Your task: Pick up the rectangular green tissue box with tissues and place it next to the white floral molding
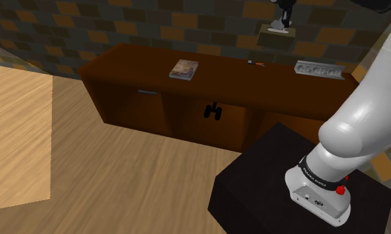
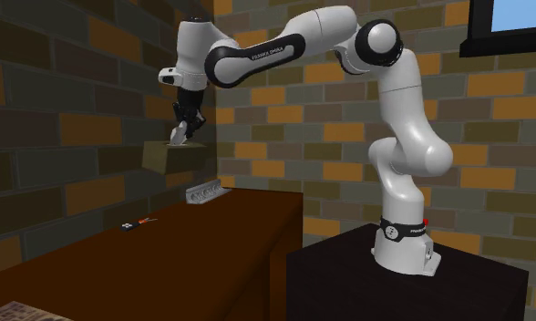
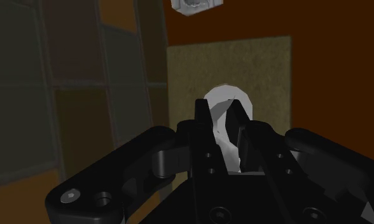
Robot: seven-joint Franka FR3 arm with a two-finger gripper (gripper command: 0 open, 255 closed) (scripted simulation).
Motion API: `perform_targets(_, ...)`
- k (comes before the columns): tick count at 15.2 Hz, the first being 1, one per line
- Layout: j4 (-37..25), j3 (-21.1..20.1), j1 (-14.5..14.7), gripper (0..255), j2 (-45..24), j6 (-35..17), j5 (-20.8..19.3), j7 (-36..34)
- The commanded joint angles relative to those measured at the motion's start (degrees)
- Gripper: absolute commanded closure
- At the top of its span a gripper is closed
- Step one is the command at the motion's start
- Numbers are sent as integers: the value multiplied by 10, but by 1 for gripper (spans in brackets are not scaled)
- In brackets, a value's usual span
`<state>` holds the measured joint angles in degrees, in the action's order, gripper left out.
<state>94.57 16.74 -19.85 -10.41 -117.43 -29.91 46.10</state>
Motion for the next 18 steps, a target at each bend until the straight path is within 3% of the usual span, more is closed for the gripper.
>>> perform_targets(1,-29,8,-18,255,-35,-17,16,24)
perform_targets(6,-143,13,-68,255,-137,-29,64,83)
perform_targets(10,-270,8,-115,255,-234,-16,105,129)
perform_targets(13,-411,0,-157,255,-328,19,136,165)
perform_targets(14,-499,-5,-178,255,-383,48,150,182)
perform_targets(18,-446,-4,-172,255,-370,10,143,168)
